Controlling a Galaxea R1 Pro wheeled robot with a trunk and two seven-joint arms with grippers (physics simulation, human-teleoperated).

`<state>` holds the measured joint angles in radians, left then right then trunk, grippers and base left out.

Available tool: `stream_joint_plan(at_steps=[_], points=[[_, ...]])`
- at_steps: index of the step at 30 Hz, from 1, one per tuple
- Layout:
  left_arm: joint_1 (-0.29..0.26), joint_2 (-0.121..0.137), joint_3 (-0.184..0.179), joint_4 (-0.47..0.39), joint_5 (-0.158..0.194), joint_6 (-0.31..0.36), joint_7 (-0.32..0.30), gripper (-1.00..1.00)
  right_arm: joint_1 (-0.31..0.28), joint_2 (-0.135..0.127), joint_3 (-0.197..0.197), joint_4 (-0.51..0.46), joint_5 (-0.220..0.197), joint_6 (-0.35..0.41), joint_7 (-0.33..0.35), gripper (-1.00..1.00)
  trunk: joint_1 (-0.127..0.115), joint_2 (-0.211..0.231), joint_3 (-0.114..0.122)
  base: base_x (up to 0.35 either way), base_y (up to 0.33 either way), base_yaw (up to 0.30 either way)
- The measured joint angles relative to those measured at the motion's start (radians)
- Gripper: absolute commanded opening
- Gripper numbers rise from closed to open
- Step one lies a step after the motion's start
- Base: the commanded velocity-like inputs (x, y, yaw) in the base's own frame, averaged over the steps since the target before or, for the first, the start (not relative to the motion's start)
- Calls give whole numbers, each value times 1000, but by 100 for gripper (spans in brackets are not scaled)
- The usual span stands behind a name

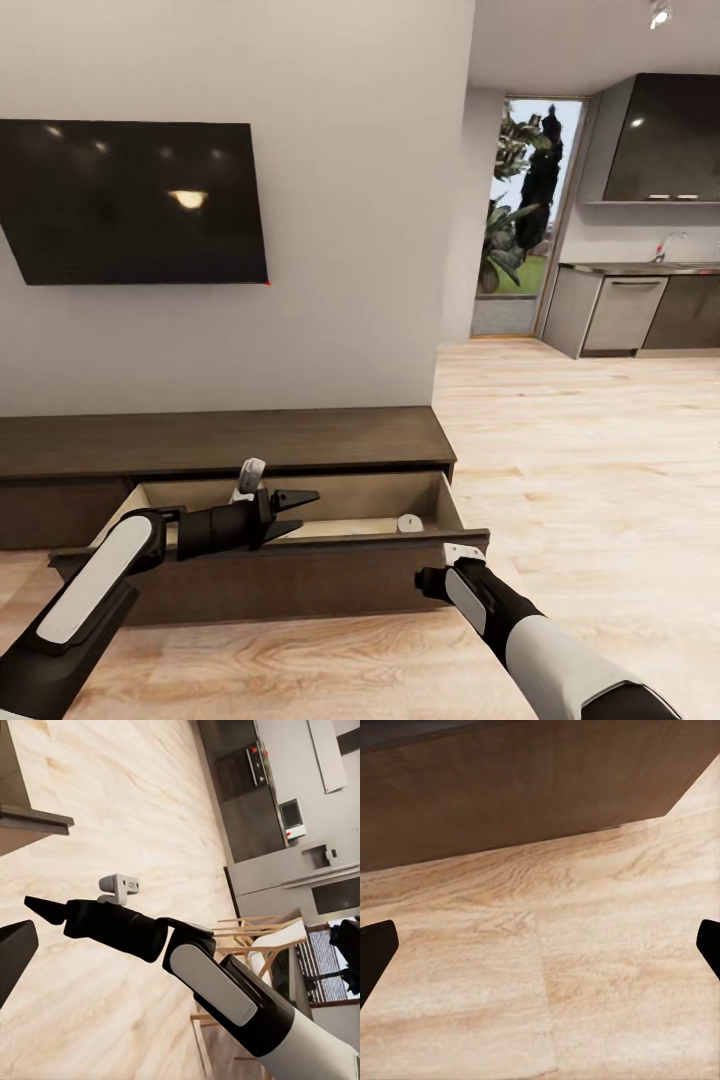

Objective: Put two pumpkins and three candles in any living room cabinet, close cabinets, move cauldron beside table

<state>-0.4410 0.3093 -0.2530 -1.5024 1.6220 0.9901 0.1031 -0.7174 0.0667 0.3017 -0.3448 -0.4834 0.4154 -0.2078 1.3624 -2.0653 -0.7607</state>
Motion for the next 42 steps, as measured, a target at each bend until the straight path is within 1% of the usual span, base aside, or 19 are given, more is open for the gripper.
stream_joint_plan(at_steps=[4,7,10,11,13,15,16,20,25,27,33,34,38,42], points=[[0,1,1,0,-3,0,0,100,0,0,0,0,0,0,0,100,0,0,0,0,-1,0],[0,2,6,2,-21,-1,1,100,0,0,0,0,0,0,0,100,0,0,0,0,0,0],[0,0,11,19,-52,-1,3,100,0,0,0,0,-1,0,0,100,11,-21,-9,0,0,0],[0,-1,11,22,-58,-2,3,100,0,0,0,0,-1,1,0,100,15,-28,-12,0,0,0],[0,-3,13,29,-82,-2,3,100,0,0,-1,0,-1,-1,0,100,23,-42,-19,0,0,0],[0,-4,14,36,-91,-2,3,100,0,0,-1,0,-1,-4,0,100,31,-56,-25,0,0,0],[0,-4,14,57,-95,-1,3,100,0,0,-1,0,-1,-6,0,100,34,-63,-28,0,0,0],[-1,-5,13,117,-99,-1,4,100,0,0,1,0,-1,-5,1,100,50,-91,-41,0,0,0],[-1,-5,12,130,-98,-3,12,100,0,0,-1,0,-2,-5,2,100,69,-126,-56,0,0,0],[-2,-5,12,131,-98,-3,38,100,0,0,-1,0,-2,-5,2,100,77,-140,-63,0,0,0],[-1,-7,14,136,-98,-4,161,100,0,0,-2,0,-2,-5,2,100,100,-182,-81,0,0,0],[-1,-9,15,142,-98,-7,187,100,0,0,-2,0,-2,-5,2,100,103,-189,-85,0,0,0],[-3,-11,15,178,-99,-11,253,100,0,0,-2,0,-2,-5,1,100,119,-217,-97,0,0,0],[-4,-19,13,211,-100,-46,336,100,0,0,-2,0,-2,-5,1,100,134,-245,-110,0,0,0]])
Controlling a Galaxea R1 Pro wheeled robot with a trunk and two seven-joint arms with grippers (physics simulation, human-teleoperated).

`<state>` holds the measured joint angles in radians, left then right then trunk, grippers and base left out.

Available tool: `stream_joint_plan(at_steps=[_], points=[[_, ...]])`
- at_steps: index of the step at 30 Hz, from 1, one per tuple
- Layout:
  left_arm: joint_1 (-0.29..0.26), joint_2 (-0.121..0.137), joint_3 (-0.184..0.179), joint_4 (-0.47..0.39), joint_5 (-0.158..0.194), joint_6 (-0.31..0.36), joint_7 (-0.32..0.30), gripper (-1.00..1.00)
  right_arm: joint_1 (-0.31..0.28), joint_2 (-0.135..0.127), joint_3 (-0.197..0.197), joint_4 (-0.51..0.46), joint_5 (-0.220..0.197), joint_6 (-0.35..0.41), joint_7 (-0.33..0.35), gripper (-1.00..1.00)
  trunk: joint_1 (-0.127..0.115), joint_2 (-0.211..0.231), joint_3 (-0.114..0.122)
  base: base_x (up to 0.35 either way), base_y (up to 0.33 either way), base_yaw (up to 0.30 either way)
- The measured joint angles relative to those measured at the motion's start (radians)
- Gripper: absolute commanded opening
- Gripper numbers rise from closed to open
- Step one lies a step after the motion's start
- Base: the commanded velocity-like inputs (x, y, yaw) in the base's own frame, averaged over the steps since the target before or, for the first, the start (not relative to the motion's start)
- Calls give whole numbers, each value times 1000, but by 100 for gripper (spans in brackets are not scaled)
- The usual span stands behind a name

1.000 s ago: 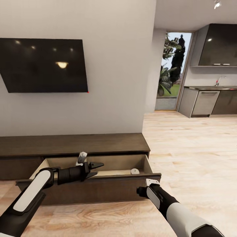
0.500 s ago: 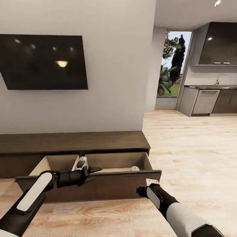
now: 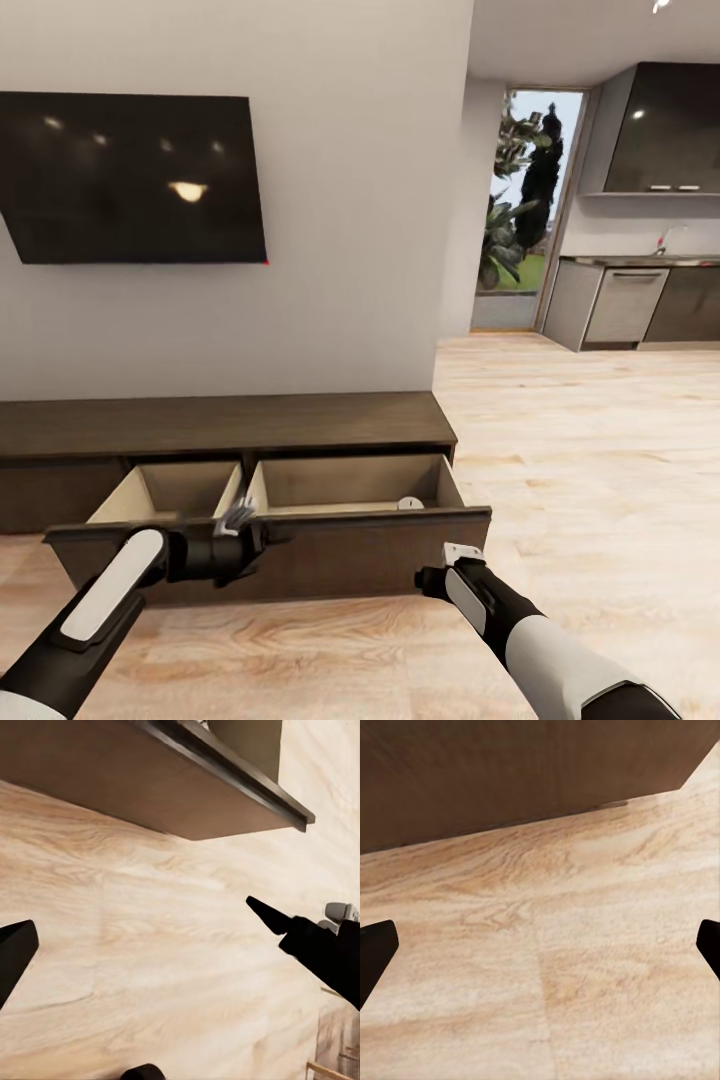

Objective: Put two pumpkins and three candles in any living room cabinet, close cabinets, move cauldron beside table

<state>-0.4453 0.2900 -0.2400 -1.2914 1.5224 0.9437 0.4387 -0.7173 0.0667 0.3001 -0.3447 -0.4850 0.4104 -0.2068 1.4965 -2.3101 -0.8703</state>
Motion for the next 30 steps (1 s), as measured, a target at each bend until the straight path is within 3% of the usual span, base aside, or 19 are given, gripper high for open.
stream_joint_plan(at_steps=[3,7,13,18,19,21,27,30], points=[[-1,-13,0,5,-22,-17,74,100,0,0,0,0,0,0,-1,100,12,-21,-9,0,0,0],[-4,-45,1,19,-124,-26,130,100,0,0,0,0,0,0,-1,100,27,-49,-22,0,0,0],[-7,-75,1,47,-269,-85,145,100,0,1,1,0,0,0,-3,100,50,-91,-41,0,0,0],[-12,-107,2,117,-355,-99,146,100,0,0,2,0,1,0,-4,100,69,-126,-56,0,0,0],[-14,-122,2,134,-403,-100,146,100,0,0,2,0,1,2,-4,100,73,-133,-60,0,0,0],[-14,-128,3,139,-440,-101,146,100,0,0,2,0,0,3,-3,100,81,-147,-66,0,0,0],[-15,-130,2,142,-460,-102,146,100,0,0,2,0,0,1,-3,100,104,-189,-85,0,0,0],[-15,-130,2,142,-463,-108,146,100,0,0,2,0,0,-1,-2,100,105,-190,-96,0,0,0]])
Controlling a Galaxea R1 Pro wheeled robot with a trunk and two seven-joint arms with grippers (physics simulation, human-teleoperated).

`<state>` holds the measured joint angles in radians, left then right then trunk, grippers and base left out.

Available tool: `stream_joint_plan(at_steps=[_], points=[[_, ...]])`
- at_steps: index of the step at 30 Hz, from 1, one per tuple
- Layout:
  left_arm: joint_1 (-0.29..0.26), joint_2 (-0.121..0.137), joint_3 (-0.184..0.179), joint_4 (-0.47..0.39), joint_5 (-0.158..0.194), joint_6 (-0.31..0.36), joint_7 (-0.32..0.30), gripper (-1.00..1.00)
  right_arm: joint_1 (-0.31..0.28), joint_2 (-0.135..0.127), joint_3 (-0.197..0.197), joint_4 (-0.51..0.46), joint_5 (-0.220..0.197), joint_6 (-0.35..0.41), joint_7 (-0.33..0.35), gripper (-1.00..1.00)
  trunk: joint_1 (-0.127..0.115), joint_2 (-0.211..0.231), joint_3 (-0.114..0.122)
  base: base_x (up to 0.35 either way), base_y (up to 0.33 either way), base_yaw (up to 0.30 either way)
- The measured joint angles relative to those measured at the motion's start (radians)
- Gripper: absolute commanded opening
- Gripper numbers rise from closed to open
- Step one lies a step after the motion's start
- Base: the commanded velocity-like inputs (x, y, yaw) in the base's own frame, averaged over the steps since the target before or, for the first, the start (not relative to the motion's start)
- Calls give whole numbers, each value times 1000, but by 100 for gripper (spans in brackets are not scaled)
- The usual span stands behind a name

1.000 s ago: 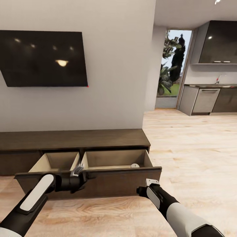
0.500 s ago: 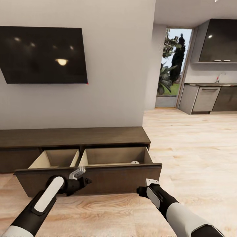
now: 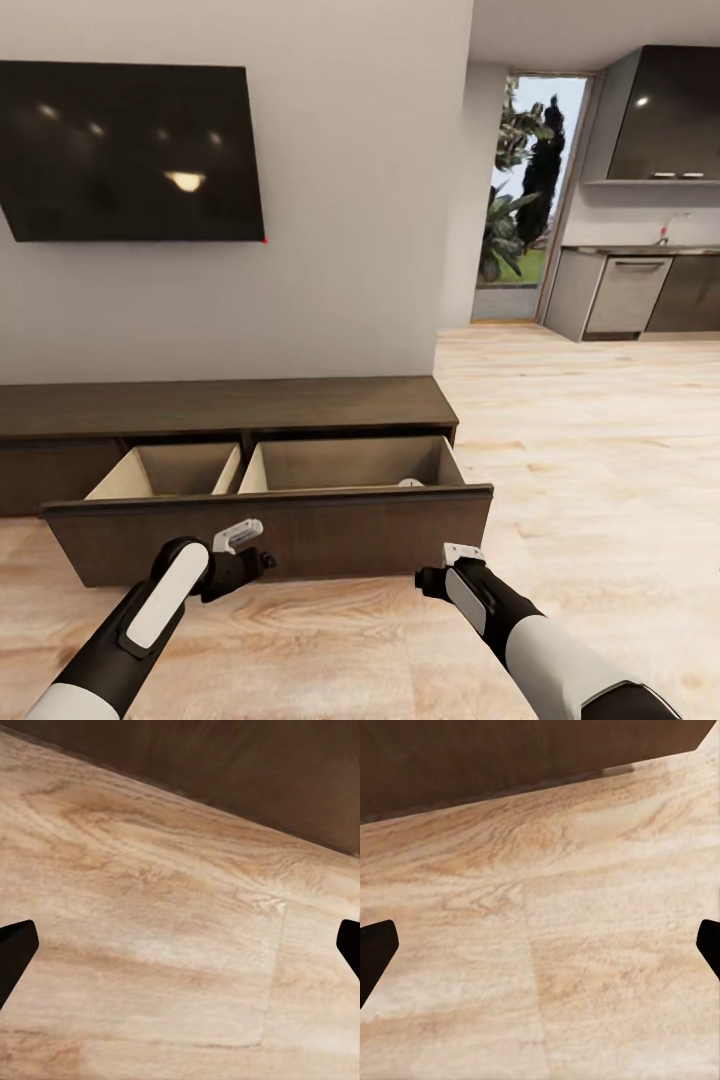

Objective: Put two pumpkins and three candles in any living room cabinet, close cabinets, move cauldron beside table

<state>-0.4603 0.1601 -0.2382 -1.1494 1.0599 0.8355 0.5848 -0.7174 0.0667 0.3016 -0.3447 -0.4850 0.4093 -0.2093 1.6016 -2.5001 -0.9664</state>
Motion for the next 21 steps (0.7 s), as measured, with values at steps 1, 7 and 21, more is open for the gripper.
stream_joint_plan(at_steps=[1,7,21], points=[[0,0,0,0,-1,-5,0,100,0,0,0,0,0,-1,0,100,0,0,-4,0,0,0],[0,-4,0,0,-53,-59,-1,100,0,-1,-1,-1,1,-9,1,100,3,-2,-27,0,0,0],[0,-155,-8,119,-453,-252,-17,100,1,-7,3,-1,11,-322,2,100,9,-5,-81,0,0,0]])
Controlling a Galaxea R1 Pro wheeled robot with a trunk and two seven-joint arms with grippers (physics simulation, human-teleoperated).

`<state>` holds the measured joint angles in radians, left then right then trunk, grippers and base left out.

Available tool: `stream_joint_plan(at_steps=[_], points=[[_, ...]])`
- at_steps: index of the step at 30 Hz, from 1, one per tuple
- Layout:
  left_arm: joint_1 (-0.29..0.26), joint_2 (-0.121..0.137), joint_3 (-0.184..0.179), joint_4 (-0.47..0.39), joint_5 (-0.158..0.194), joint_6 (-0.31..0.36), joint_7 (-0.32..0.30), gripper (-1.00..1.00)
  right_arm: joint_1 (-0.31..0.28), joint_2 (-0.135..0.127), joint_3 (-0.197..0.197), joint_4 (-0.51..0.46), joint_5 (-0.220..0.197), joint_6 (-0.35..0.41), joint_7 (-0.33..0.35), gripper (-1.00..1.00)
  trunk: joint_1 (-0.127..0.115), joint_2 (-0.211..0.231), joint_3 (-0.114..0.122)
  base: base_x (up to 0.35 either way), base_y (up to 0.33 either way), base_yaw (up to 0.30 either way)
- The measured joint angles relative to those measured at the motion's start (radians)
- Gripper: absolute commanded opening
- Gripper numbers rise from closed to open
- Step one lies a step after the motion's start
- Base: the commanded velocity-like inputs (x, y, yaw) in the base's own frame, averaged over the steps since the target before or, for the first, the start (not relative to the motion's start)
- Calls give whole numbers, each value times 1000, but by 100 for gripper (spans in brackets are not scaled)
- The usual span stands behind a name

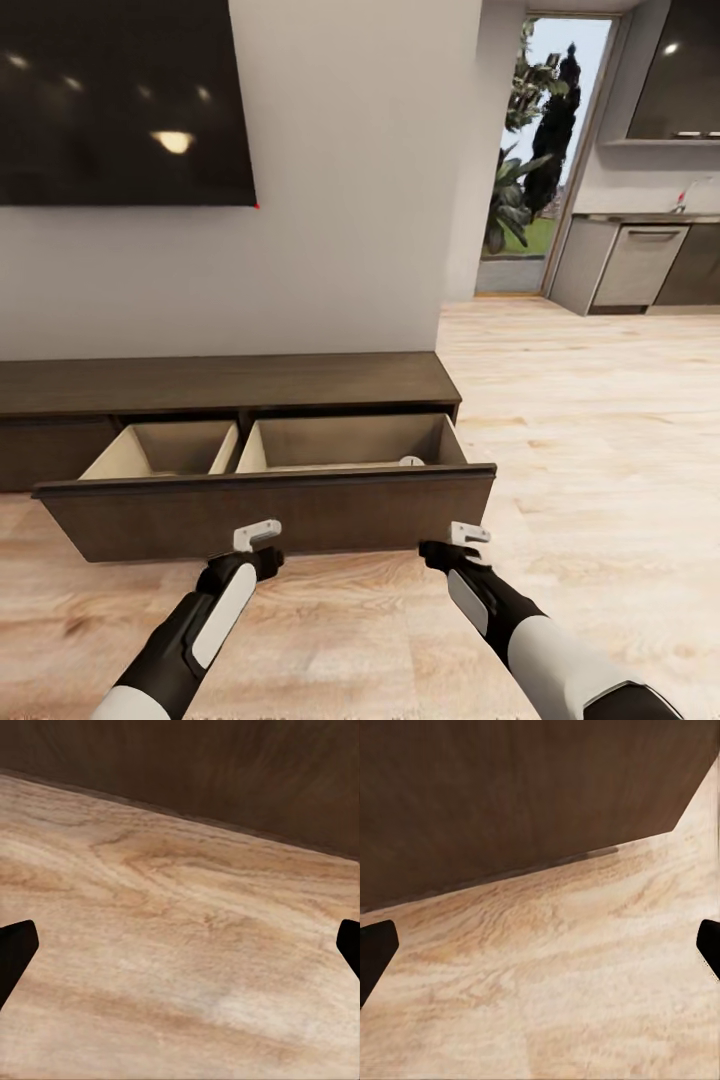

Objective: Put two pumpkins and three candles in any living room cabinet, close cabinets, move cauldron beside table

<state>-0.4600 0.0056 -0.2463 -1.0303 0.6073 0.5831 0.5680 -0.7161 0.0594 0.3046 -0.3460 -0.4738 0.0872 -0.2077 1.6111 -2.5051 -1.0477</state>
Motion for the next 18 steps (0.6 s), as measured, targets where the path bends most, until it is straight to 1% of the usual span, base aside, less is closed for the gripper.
stream_joint_plan(at_steps=[3,6,10,11,13,15,18], points=[[0,-8,0,14,-20,-15,-2,100,0,0,0,0,0,-56,4,100,1,-1,-12,0,0,0],[0,-10,-4,18,-24,-41,-3,100,0,3,0,8,1,-95,32,100,3,-1,-23,0,0,0],[0,-10,-51,19,-26,-67,-2,100,3,2,0,7,3,-199,46,100,4,-2,-39,0,0,0],[0,-10,-68,19,-26,-79,-2,100,3,3,0,9,1,-270,47,100,5,-3,-43,0,0,0],[0,-6,-102,19,-26,-117,-1,100,3,4,0,10,0,-331,49,100,6,-3,-50,0,0,0],[0,-3,-133,19,-25,-160,-1,100,4,5,0,12,-1,-370,52,100,7,-4,-58,0,0,0],[1,2,-174,19,-24,-214,-2,100,4,5,1,13,-1,-390,54,100,8,-4,-70,0,0,0]])
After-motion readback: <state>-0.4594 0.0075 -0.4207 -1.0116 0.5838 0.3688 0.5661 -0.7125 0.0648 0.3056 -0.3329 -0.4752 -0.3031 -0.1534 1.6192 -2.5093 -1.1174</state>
